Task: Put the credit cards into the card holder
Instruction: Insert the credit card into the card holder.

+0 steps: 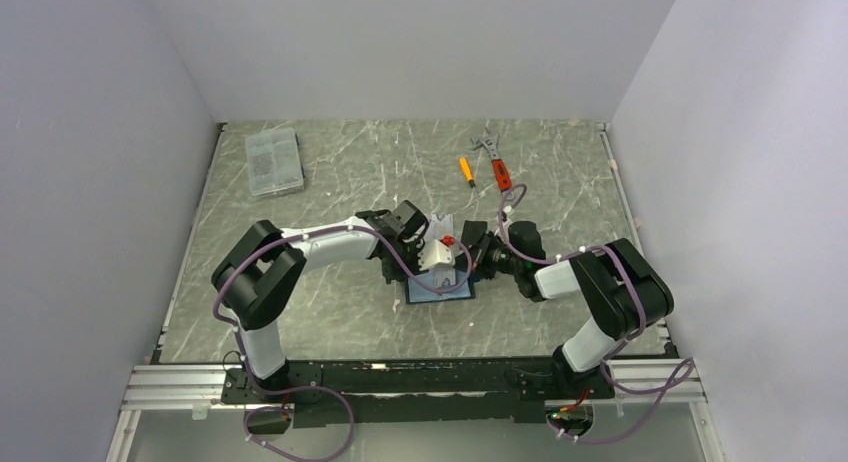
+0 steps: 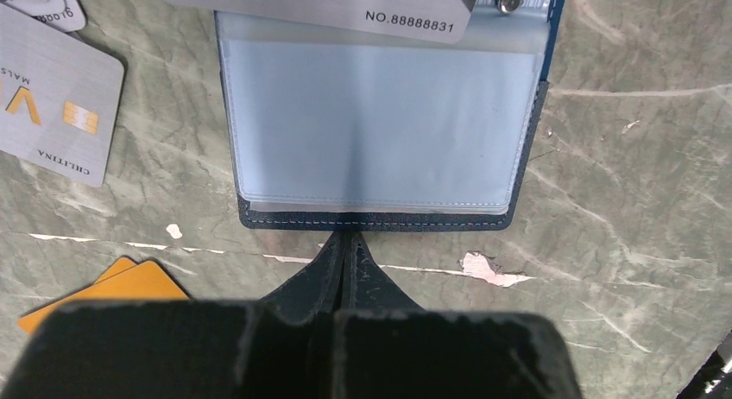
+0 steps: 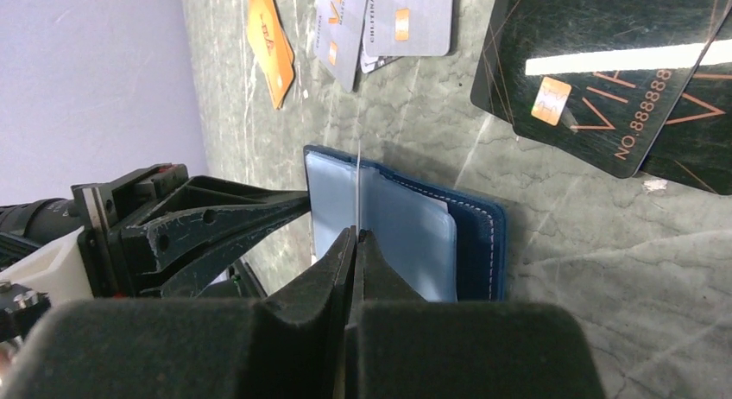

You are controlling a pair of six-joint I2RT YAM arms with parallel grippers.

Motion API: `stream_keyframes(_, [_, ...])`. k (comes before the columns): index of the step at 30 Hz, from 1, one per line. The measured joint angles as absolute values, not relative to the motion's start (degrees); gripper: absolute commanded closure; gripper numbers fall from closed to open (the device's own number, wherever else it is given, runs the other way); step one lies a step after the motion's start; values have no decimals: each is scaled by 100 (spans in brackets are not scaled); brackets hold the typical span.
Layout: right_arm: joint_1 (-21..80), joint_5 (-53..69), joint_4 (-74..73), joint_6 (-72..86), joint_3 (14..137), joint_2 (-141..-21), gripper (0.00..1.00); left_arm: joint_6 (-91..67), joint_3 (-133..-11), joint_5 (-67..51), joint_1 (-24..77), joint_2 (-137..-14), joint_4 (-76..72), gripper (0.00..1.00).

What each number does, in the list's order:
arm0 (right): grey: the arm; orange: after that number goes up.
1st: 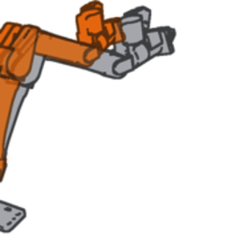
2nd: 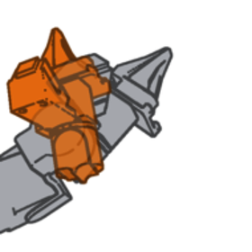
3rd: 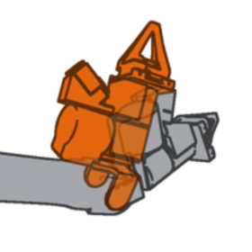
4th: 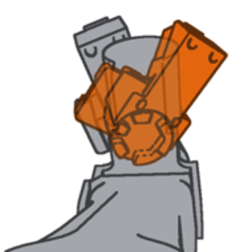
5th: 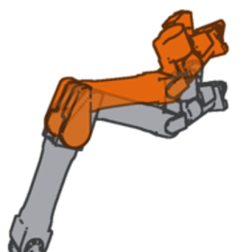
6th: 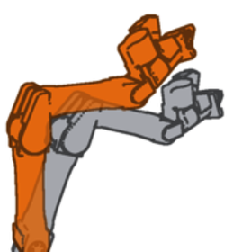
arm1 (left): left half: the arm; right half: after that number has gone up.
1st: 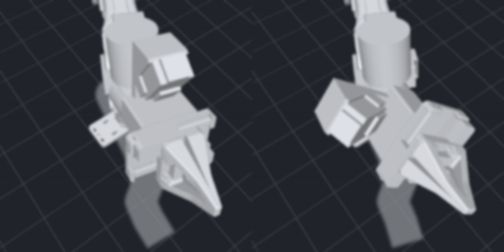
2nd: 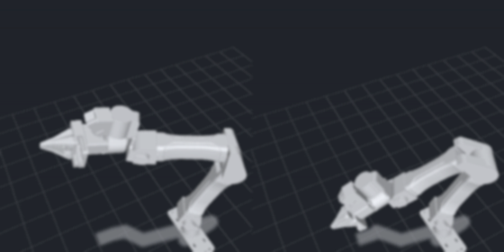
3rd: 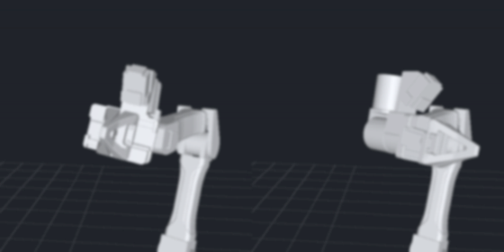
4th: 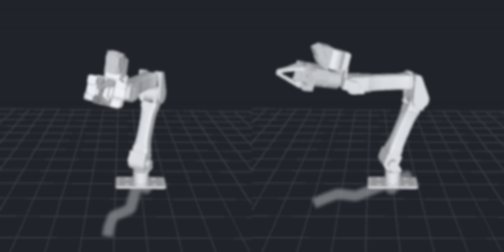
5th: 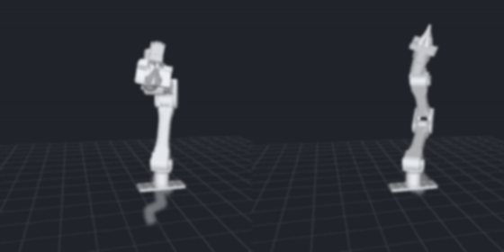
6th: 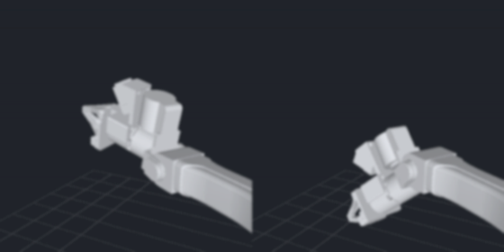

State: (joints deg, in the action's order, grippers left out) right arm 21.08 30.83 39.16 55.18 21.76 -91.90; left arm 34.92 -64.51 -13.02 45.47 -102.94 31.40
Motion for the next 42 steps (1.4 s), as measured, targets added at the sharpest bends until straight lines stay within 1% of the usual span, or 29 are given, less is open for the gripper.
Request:
stream_keyframes(7, [2108, 3297, 4139, 5507, 2176, -9559, 100, 3492, -6479, -1243, 4652, -10309, 3197, 100])
stream_keyframes(12, [2104, 3350, 4171, 5411, 2158, -9588, 100, 3489, -6501, -1208, 4698, -10324, 3229, 100])
stream_keyframes(19, [2104, 3308, 3983, 5133, 1986, -9262, 100, 3476, -6501, -1212, 4722, -10324, 3232, 100])
stream_keyframes(42, [2106, 3249, 3688, 4866, 1857, -9065, 100, 3385, -6541, -1146, 4899, -10366, 3282, 100])
